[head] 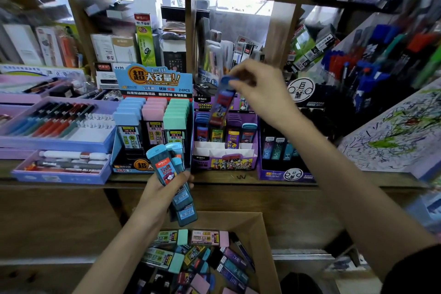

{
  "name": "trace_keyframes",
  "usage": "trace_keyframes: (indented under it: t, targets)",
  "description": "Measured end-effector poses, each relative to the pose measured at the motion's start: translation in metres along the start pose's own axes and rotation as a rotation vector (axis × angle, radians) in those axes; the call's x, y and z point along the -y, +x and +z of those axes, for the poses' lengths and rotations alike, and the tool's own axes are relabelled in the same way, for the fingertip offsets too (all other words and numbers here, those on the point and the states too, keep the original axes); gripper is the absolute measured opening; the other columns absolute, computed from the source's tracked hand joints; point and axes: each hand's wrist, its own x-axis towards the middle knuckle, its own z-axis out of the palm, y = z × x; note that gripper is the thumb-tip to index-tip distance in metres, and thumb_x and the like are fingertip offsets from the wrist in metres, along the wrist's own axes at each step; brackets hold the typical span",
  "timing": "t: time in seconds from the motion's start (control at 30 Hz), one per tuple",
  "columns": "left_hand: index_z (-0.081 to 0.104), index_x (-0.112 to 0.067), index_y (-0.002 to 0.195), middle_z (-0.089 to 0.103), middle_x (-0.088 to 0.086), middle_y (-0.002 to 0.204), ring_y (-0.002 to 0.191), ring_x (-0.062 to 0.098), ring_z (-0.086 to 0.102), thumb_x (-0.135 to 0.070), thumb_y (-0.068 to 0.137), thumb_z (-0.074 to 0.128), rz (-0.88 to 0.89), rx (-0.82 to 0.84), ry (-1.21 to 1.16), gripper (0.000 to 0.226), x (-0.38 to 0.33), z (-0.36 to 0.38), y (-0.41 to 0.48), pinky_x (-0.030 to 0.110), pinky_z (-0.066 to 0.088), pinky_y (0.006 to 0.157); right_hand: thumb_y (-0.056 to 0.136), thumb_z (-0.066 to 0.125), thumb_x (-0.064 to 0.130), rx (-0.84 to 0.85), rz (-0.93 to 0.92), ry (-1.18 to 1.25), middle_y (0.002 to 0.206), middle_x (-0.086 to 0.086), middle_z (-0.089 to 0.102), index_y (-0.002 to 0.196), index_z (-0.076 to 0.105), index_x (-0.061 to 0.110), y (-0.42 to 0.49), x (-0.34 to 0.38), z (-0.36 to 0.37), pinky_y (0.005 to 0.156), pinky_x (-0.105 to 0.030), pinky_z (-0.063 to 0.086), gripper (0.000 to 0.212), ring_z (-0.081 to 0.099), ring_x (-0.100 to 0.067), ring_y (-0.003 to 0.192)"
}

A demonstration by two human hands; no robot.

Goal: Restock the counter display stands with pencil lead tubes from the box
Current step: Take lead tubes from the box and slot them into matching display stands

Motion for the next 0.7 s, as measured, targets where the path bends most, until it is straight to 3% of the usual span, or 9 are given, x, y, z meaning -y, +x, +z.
trace_keyframes:
  t: [0.3, 0.47, 0.6, 0.7]
  targets:
    - [0.063, -0.014, 0.094, 0.072, -0.006, 0.077, 0.072, 0.007, 0.069, -0.016, 0.087, 0.061, -0.012, -0.024, 0.013, 0.008, -0.003, -0.015, -0.008, 0.022, 0.051, 0.057, 0.086, 0.064, 0.011, 0.180, 0.034, -0.153, 0.091, -0.007, 0.066, 0.096, 0.066, 0.009, -0.008, -0.018, 0.067, 0.078, -0.036, 0.047, 0.010, 0.057, -0.020, 0.082]
    - [0.063, -0.013, 0.093, 0.070, -0.005, 0.077, 0.075, 0.011, 0.067, -0.019, 0.086, 0.063, -0.046, 0.001, 0.023, 0.009, -0.001, -0.016, -0.012, 0.028, 0.050, 0.062, 0.087, 0.064, 0.017, 0.250, -0.081, -0.412, 0.103, -0.008, 0.056, 0.099, 0.066, 0.009, -0.013, -0.030, 0.085, 0.083, -0.034, 0.039, 0.015, 0.050, -0.026, 0.101]
    - [0.063, -0.015, 0.092, 0.070, -0.004, 0.074, 0.071, 0.011, 0.066, -0.020, 0.085, 0.064, -0.072, 0.007, -0.013, 0.009, -0.001, -0.013, -0.014, 0.029, 0.049, 0.063, 0.088, 0.062, 0.022, 0.237, -0.149, -0.546, 0.108, -0.007, 0.052, 0.109, 0.061, 0.011, -0.015, -0.030, 0.083, 0.088, -0.034, 0.036, 0.024, 0.046, -0.025, 0.105]
    - [0.063, -0.015, 0.088, 0.069, -0.004, 0.071, 0.066, 0.009, 0.065, -0.016, 0.087, 0.062, -0.067, 0.045, -0.005, 0.002, -0.002, -0.008, -0.015, 0.027, 0.050, 0.061, 0.090, 0.060, 0.023, 0.200, -0.092, -0.341, 0.099, -0.002, 0.054, 0.107, 0.061, 0.012, -0.027, -0.017, 0.076, 0.081, -0.028, 0.039, 0.020, 0.049, -0.017, 0.097]
